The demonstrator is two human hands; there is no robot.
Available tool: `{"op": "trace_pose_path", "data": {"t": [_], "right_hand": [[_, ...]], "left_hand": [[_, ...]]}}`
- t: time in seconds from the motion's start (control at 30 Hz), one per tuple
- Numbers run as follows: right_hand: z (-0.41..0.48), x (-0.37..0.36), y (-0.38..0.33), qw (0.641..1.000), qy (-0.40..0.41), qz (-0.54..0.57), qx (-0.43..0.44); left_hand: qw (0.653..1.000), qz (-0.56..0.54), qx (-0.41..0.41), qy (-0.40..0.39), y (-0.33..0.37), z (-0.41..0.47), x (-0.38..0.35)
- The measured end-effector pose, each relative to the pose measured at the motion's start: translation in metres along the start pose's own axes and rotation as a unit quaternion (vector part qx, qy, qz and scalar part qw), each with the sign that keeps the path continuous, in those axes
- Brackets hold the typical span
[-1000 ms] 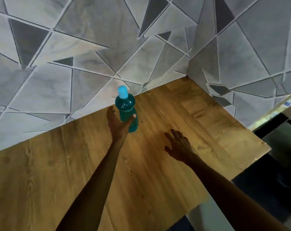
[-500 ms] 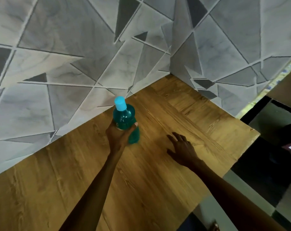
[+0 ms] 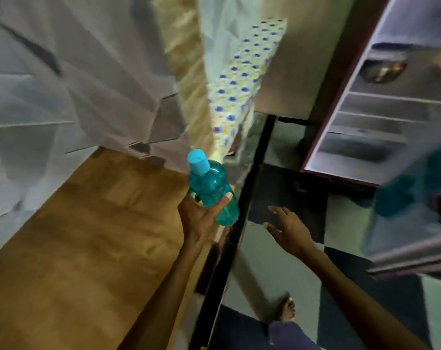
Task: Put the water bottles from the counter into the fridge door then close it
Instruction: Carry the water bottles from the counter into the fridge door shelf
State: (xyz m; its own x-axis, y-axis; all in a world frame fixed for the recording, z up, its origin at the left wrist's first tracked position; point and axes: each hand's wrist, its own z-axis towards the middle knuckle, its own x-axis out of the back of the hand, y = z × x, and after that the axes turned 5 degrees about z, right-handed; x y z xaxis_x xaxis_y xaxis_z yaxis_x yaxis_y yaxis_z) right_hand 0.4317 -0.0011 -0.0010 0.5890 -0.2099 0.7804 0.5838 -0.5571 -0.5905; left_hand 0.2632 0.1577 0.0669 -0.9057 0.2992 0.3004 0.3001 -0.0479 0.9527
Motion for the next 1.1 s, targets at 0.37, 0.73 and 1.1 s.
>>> {"op": "trace_pose_path", "data": {"t": [0.37,0.73,1.1], "right_hand": [[0.062,0.137,0.252,0.971,0.062,0.049,-0.227],[0.172,0.12,0.487,0.884,0.105,0.092,-0.446],[0.218,0.042,0.616,0.828,0.064,0.085,-0.551]], "left_hand": [[0.974,0.042,-0.028,-0.223,0.047,0.024,-0.337],[0.919,0.036,-0.05,-0.389,-0.041,0.072,-0.666],[0.868,-0.005,0.06,-0.493,-0.181,0.027,-0.86]]}}
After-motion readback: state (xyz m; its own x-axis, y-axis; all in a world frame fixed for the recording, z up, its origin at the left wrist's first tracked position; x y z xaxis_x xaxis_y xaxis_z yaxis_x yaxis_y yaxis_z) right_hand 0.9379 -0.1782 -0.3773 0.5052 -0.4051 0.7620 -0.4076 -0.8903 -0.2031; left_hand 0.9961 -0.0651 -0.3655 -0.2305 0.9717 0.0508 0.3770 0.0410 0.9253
